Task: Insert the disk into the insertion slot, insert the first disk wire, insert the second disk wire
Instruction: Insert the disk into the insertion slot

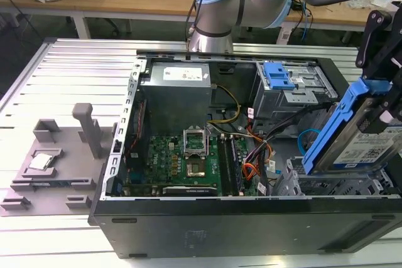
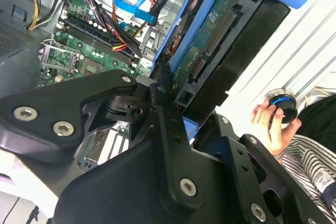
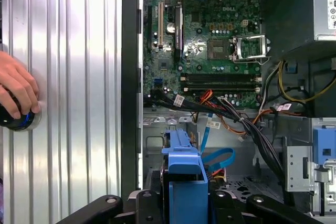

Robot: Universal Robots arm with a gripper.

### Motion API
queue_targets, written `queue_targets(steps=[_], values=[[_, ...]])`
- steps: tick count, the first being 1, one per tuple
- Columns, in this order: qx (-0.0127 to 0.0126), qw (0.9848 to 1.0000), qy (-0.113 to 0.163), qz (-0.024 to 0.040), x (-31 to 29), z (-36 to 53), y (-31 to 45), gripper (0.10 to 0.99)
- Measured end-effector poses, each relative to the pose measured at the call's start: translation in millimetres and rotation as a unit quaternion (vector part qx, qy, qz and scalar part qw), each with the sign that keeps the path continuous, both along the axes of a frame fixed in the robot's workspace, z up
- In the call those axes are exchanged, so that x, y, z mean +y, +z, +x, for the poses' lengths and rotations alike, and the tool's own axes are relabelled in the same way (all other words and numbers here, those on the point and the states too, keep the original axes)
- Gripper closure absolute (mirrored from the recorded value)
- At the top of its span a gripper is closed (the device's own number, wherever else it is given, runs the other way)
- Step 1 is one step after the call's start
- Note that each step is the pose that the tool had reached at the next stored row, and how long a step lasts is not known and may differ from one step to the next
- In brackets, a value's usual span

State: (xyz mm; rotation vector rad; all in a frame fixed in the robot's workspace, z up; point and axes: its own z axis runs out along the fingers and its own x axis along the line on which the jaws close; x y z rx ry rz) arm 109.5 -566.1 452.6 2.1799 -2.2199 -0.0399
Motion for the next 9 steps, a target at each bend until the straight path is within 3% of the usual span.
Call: queue_targets(steps=[9], values=[[0.0, 1.0, 0.0, 0.0, 0.0, 0.0, -4.2, 0.718]])
